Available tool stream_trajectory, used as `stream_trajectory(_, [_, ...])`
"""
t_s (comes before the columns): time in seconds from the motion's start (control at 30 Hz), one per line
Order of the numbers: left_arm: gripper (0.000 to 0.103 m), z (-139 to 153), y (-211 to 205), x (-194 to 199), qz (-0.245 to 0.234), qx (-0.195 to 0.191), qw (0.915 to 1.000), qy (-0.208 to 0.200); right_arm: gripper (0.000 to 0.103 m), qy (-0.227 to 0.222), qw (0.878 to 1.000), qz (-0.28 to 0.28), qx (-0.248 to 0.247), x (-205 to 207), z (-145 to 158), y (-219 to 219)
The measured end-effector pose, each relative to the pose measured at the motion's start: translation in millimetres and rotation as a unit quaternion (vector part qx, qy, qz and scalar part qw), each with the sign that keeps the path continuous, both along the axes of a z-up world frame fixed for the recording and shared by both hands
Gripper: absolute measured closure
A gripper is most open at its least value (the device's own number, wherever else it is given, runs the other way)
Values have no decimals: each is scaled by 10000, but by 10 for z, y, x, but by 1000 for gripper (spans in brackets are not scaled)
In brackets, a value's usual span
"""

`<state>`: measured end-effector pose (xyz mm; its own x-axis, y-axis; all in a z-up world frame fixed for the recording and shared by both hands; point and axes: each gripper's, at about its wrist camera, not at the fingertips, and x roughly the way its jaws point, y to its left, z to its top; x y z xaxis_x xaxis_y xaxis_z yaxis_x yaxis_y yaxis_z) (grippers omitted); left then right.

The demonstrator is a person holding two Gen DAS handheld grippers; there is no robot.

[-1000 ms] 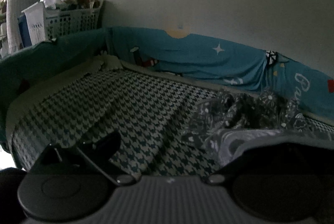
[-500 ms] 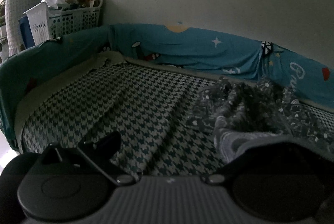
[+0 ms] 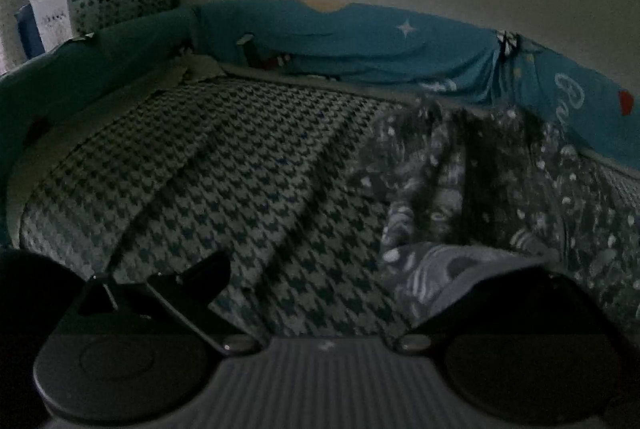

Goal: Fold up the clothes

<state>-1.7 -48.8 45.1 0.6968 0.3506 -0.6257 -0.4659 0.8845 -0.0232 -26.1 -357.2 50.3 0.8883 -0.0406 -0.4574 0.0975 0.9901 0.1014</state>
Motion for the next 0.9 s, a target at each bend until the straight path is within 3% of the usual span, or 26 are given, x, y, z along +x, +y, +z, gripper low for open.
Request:
stream_trajectory(0.17, [0, -85, 21, 36, -18, -114, 9999, -23, 71, 300, 9995, -3, -41, 29, -100, -22])
stream_trajectory(0.53, [0, -191, 161, 100, 81, -336, 9993, -112, 55, 881, 9958, 236, -80, 58, -309, -5])
stream_trajectory(0.8, [0, -252, 237, 124, 143, -459, 9987, -165, 55, 1301, 9899, 464, -321, 139, -506, 166])
stream_trajectory(0.9, [0, -269, 254, 123, 162, -488, 9985, -181, 55, 1264, 9898, 421, -499, 161, -547, 223])
